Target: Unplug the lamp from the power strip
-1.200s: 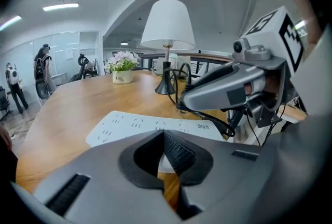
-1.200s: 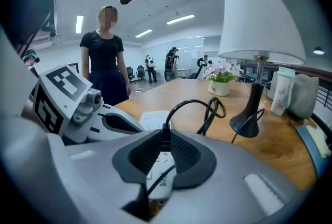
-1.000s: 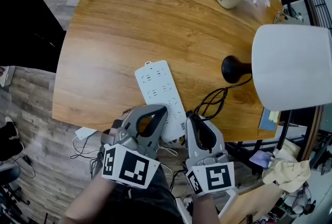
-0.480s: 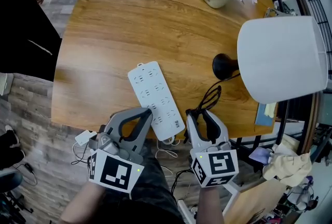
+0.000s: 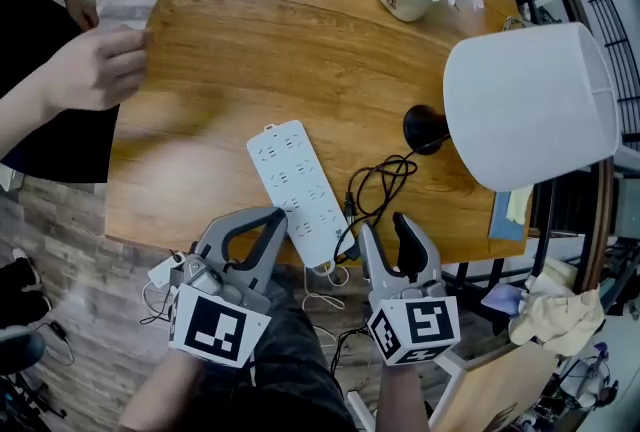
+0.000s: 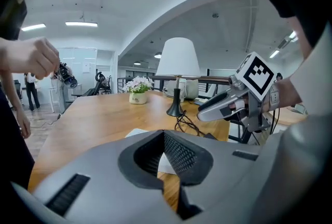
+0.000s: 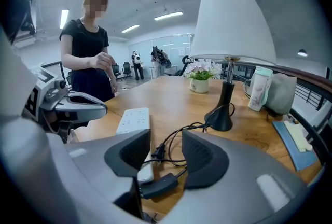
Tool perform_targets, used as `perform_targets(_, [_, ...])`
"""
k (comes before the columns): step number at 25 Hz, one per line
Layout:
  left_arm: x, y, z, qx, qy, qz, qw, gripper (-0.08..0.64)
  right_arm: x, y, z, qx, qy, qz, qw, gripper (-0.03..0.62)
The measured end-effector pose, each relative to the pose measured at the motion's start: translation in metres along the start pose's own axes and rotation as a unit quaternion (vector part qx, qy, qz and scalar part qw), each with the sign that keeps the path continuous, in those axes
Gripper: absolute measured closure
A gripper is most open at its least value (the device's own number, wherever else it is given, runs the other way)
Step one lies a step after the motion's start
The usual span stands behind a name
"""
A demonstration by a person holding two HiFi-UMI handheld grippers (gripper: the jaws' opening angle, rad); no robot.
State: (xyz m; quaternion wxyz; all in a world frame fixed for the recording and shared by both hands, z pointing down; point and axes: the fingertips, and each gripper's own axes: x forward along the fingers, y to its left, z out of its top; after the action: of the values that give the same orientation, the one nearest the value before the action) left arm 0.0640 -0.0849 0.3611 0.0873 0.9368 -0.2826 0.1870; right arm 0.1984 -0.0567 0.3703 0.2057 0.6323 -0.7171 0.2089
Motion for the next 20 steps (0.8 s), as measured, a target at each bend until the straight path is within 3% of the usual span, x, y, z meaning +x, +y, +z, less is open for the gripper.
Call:
perform_targets(3, [-0.004,0.002,0.003,-0.02,-0.012,-0.001,0.9997,0.565,-0.005,0.008,0.008,-0.002,-0.026,0.013,1.0,0.416])
perform_targets(7, [-0.01,0.003,0.008,-0.035,-0.025,0.002,0.9991,0.565,-0.013,0.015,0.016,-0.005,-0.057,0.007,0.998,0.548])
perform_targets(9, [-0.013,0.003,0.01,-0.041,-0.03,0.003,0.9987,0.565,-0.016,0.019,0.019,-0.001,-0.069,0.008,0.998,0.583])
perform_targets(16, [-0.027,0.003,0.023,-0.056,-0.061,0.008,0.9965,0.565,-0.031,0.036,0.031,0.014,-0.111,0.024,0.993,0.584])
perform_targets(20, [-0.039,0.001,0.034,-0.045,-0.08,0.018,0.9956,0.565,-0.044,0.045,0.039,0.013,-0.131,0.03,0.991,0.584])
